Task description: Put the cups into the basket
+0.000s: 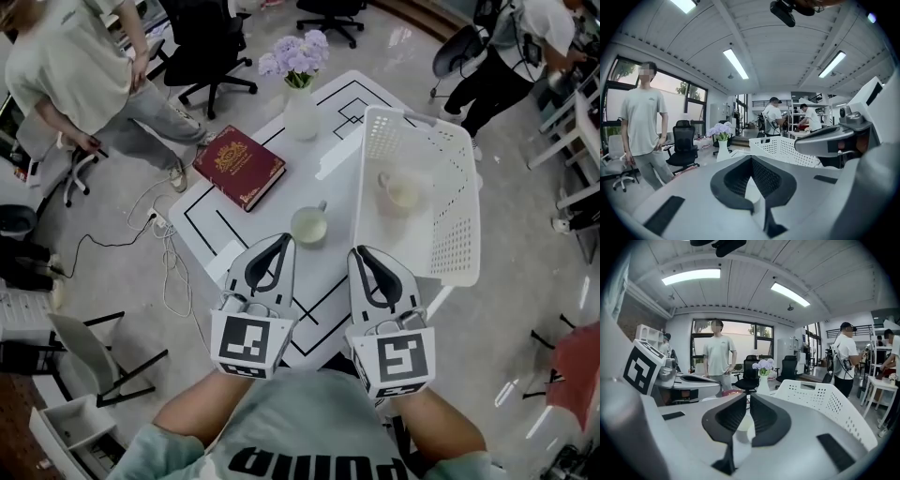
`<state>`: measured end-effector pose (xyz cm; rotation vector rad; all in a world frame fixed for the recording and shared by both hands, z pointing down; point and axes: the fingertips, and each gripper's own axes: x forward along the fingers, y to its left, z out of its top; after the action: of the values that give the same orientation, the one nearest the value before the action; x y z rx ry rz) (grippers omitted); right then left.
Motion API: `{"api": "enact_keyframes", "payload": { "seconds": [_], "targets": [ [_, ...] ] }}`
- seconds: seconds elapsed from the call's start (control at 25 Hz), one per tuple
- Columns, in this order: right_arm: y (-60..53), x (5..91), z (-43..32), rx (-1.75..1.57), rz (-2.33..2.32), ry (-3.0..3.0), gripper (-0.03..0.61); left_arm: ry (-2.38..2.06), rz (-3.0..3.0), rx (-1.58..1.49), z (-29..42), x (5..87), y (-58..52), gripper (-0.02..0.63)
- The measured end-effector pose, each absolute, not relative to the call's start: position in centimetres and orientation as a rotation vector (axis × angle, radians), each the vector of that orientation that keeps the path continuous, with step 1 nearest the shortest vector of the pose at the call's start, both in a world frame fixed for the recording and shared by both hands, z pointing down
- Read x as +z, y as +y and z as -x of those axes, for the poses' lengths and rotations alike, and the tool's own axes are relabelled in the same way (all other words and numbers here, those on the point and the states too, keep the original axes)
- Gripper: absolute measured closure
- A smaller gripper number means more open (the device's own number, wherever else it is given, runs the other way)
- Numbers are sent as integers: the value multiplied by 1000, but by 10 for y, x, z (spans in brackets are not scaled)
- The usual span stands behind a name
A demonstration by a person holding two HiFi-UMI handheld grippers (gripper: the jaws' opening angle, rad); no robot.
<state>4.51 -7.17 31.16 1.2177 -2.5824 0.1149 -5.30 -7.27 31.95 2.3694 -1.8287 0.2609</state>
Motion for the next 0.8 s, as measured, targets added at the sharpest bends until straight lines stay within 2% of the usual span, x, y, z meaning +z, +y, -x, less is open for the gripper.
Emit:
{"api": "enact_keyframes", "payload": {
  "seconds": [0.8],
  "targets": [
    [-33, 389, -5, 244, -1171, -2517, 543, -1869, -2363, 277, 89, 356, -37, 611]
  ]
}}
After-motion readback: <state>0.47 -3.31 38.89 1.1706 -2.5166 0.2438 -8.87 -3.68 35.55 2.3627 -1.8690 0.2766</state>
